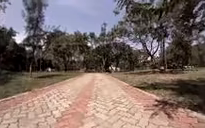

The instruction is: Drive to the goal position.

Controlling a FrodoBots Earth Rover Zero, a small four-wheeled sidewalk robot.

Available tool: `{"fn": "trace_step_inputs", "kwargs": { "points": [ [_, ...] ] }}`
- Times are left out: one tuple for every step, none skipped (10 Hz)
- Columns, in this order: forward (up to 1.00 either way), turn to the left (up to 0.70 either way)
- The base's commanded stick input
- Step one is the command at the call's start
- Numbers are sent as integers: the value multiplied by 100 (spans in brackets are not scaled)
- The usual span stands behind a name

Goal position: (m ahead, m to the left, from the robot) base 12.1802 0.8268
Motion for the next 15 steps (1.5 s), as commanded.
{"fn": "trace_step_inputs", "kwargs": {
  "points": [
    [70,0],
    [70,0],
    [70,0],
    [70,0],
    [70,0],
    [70,0],
    [70,0],
    [70,0],
    [70,0],
    [70,0],
    [70,0],
    [70,0],
    [70,0],
    [70,0],
    [70,0]
  ]
}}
